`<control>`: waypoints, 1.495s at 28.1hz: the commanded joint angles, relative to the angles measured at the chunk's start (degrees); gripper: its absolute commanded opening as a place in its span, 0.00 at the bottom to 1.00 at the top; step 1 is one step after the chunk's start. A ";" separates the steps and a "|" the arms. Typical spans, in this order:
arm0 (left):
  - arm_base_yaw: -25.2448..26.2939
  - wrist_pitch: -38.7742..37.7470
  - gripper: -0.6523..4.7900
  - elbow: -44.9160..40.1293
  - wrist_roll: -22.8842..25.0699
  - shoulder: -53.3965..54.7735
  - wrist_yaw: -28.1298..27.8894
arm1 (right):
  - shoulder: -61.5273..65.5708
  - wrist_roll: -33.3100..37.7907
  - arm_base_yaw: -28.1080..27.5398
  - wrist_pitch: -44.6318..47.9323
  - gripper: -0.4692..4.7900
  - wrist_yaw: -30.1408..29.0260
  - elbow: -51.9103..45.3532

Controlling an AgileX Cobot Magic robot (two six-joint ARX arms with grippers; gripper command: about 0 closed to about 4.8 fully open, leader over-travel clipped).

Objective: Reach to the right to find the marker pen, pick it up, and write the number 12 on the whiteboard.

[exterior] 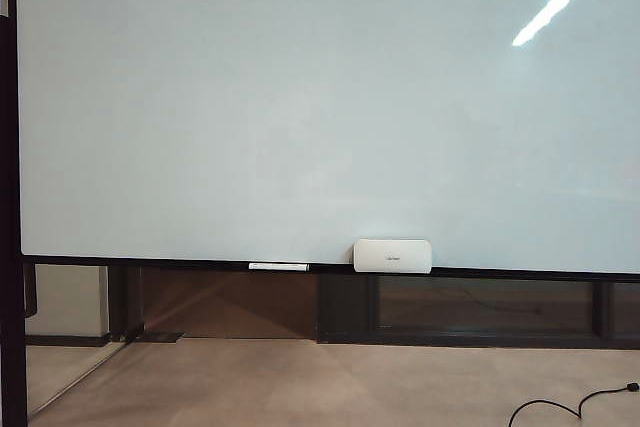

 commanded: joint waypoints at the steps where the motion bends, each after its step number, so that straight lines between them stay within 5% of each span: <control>1: -0.09 2.67 0.11 0.15 -2.19 0.02 5.09 | 0.07 0.94 0.09 1.92 0.09 0.04 0.22; 7: -0.55 4.92 0.11 0.20 -8.61 0.04 13.62 | 0.07 1.66 0.02 6.51 0.09 0.72 0.22; 17: -6.97 5.68 0.11 1.31 -9.64 2.67 10.34 | 0.13 2.91 0.04 12.61 0.09 1.11 0.85; 22: -8.33 10.80 0.11 3.58 -8.85 11.78 10.45 | 0.52 0.85 0.04 12.61 0.09 1.55 3.19; 32: -11.45 19.78 0.11 15.23 -6.03 41.05 19.96 | 11.82 -0.28 -0.02 14.47 0.09 1.57 8.57; 42: -29.31 22.80 0.11 16.98 -4.46 44.85 3.89 | 36.61 -2.38 -0.63 41.51 0.09 6.54 9.42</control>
